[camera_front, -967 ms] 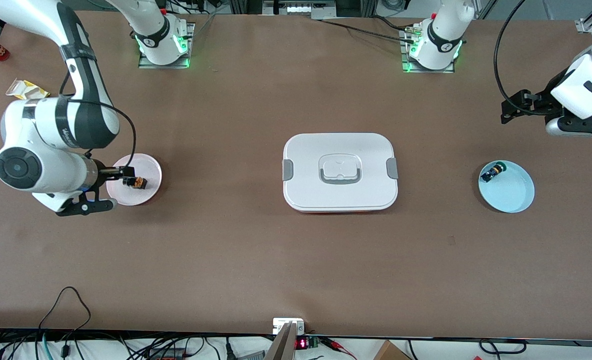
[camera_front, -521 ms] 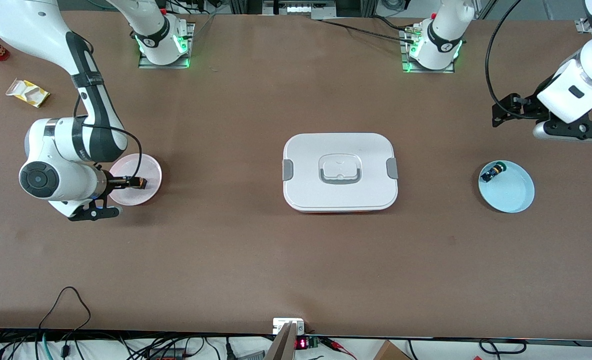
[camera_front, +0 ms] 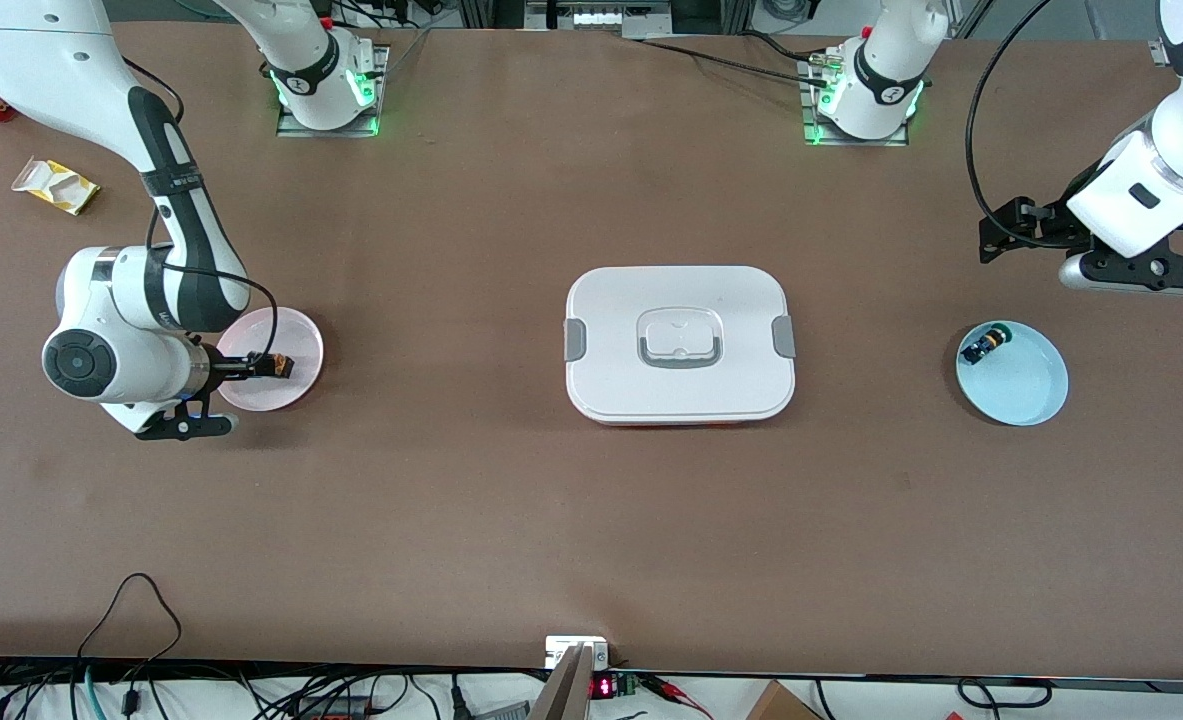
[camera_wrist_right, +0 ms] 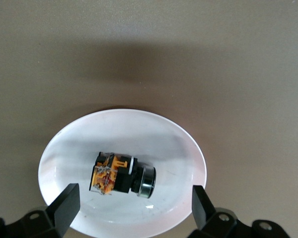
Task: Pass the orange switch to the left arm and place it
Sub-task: 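Lower the right gripper over the orange switch on the white plate, then close the right gripper on the orange switch's body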
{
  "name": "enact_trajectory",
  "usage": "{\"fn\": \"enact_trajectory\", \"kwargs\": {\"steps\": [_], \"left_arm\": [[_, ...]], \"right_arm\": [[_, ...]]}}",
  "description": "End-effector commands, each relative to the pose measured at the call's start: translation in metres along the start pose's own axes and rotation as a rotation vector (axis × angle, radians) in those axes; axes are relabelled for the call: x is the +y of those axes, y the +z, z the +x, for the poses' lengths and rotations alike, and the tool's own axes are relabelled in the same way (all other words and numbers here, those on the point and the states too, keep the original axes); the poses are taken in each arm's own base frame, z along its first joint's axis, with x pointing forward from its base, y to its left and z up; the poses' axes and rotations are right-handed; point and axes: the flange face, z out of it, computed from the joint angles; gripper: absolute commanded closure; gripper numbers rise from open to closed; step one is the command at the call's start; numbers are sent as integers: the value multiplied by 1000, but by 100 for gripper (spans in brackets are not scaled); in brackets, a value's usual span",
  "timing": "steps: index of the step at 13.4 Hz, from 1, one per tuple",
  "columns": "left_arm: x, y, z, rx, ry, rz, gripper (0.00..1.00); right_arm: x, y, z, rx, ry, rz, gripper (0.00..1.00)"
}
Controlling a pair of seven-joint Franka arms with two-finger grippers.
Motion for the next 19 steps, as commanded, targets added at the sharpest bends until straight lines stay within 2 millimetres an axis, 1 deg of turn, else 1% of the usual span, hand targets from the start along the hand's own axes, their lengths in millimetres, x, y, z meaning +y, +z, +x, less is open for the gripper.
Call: {"fn": "enact_trajectory", "kwargs": {"steps": [1, 3, 6, 8, 9, 12, 19], "left_arm": [[0, -7, 2, 4, 3, -3, 0], [1, -7, 2, 4, 4, -2, 0], [0, -7, 2, 4, 3, -3, 0], [1, -7, 2, 2, 4, -3, 0], [1, -7, 2, 2, 4, -3, 0], [1, -7, 2, 2, 4, -3, 0], [1, -7, 2, 1, 4, -3, 0]], "right_arm": [[-5, 12, -10, 28, 6, 6, 0], [-9, 12, -10, 22, -5, 2, 0], [-7, 15, -11, 28, 4, 5, 0], [-4, 25, -14, 38, 20, 10, 0], [-5, 32, -17, 44, 41, 12, 0], [-8, 44, -21, 30, 46, 13, 0], [-9, 51, -24, 19, 46, 15, 0]]}}
